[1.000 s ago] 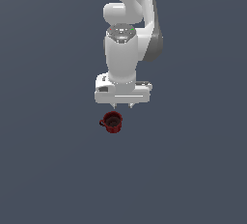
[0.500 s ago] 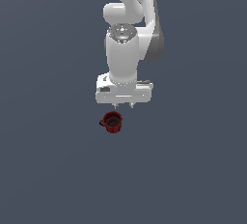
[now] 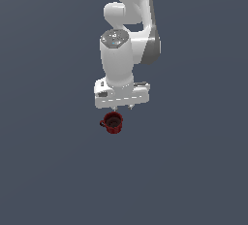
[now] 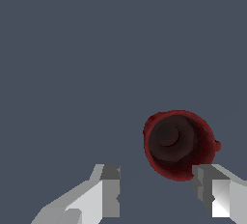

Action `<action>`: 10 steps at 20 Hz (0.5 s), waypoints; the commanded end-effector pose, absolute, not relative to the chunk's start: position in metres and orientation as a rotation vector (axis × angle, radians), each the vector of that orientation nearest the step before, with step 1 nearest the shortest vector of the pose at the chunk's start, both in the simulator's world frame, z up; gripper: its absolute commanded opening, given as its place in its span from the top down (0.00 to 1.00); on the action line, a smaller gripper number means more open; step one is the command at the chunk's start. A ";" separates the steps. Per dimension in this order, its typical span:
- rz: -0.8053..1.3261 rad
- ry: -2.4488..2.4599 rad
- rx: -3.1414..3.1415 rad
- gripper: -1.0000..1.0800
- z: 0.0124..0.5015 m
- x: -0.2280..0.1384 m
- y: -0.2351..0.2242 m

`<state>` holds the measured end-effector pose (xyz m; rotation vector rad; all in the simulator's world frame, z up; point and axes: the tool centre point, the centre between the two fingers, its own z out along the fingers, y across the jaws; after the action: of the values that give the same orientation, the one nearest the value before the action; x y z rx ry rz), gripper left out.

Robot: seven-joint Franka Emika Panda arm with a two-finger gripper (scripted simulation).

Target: Pick up the object and move it to a goal position.

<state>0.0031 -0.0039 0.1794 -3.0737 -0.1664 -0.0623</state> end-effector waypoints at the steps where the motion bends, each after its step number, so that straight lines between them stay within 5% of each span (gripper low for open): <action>1: -0.070 -0.207 -3.052 0.38 0.175 0.004 -0.006; 10: -0.126 -0.374 -2.953 0.38 0.156 0.007 -0.016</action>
<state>0.0063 -0.0145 0.1589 -2.9702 -0.3463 -0.1140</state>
